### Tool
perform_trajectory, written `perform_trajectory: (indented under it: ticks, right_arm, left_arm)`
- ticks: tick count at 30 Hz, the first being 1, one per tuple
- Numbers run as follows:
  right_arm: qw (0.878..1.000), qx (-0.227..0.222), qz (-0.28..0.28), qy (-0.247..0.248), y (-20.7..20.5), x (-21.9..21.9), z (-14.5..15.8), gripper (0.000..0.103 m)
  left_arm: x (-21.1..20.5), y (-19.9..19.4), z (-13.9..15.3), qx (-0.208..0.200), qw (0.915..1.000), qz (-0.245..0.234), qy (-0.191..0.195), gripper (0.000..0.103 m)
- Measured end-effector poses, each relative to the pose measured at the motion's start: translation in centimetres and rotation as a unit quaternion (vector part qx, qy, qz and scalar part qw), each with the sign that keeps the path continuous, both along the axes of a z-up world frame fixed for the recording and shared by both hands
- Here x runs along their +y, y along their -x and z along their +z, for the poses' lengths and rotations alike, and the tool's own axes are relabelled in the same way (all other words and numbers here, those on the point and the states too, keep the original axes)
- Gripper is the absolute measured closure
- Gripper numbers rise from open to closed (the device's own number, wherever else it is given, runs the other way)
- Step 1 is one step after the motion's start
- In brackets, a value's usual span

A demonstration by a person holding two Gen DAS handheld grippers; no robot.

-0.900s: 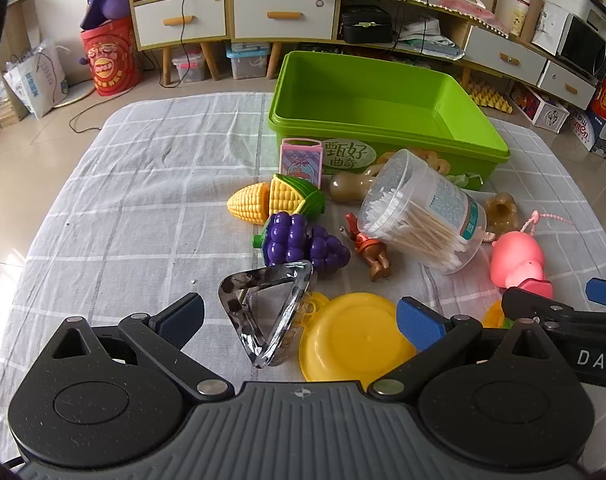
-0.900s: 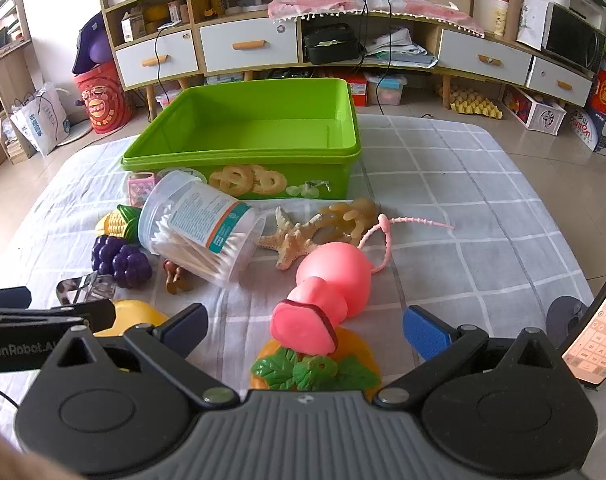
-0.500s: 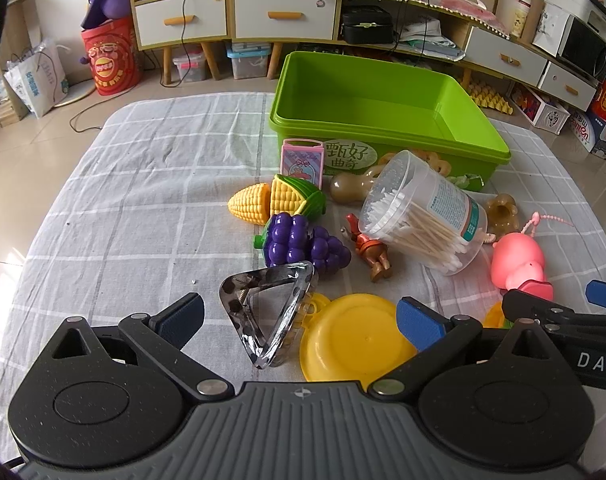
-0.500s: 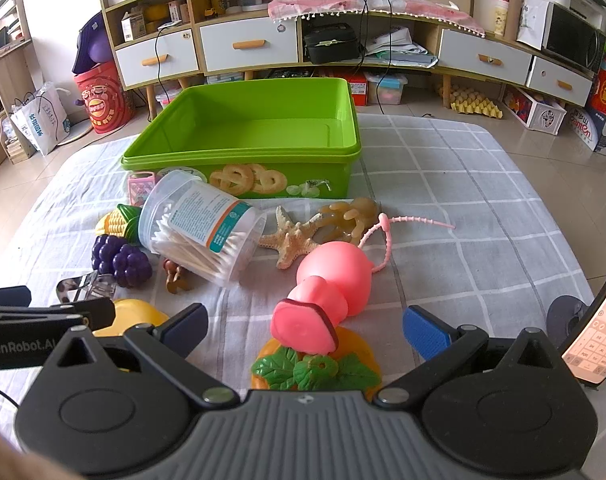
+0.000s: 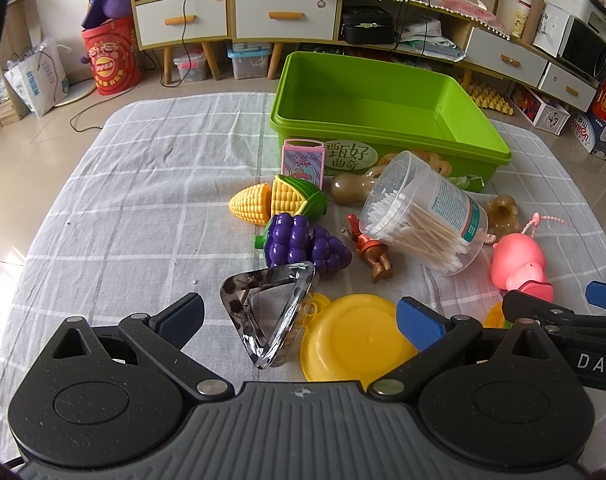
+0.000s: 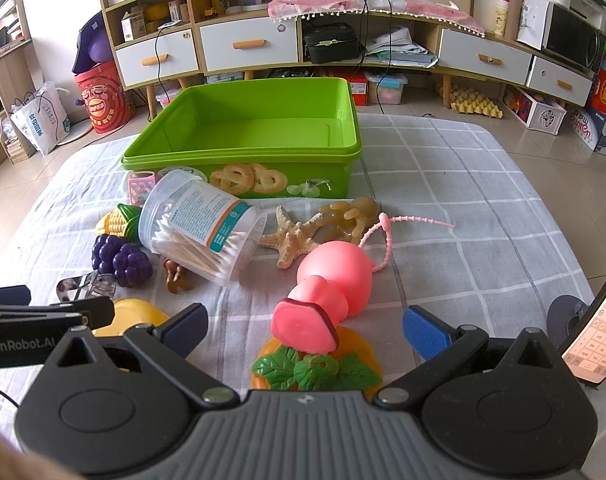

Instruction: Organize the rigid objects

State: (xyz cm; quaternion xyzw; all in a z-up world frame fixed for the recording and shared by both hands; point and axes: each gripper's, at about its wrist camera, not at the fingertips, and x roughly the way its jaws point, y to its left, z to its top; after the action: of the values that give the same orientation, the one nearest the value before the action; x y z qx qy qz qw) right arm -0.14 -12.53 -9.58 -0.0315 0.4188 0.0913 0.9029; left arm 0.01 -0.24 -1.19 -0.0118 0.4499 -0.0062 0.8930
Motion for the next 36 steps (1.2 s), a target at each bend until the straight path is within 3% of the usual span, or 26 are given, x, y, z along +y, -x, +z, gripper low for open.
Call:
perform_trajectory:
  ticks: [11, 23, 31, 36]
  right_arm:
    - [1.000, 0.000, 0.000, 0.000, 0.0, 0.0, 0.0, 0.022]
    - [0.999, 0.012, -0.001, -0.041, -0.5, -2.0, 0.4, 0.022]
    - [0.996, 0.046, 0.016, -0.071, -0.5, -3.1, -1.0, 0.022]
    - [0.997, 0.054, 0.015, -0.059, -0.1, -3.3, -1.8, 0.023]
  left_arm:
    - [0.1, -0.1, 0.1, 0.002, 1.0000, -0.003, 0.002, 0.002]
    - [1.7, -0.3, -0.1, -0.006, 0.9974, -0.069, 0.022, 0.002]
    - [0.7, 1.8, -1.6, -0.022, 0.9833, -0.176, 0.041, 0.006]
    - [-0.1, 2.2, -2.4, -0.012, 0.9792, -0.197, 0.048, 0.010]
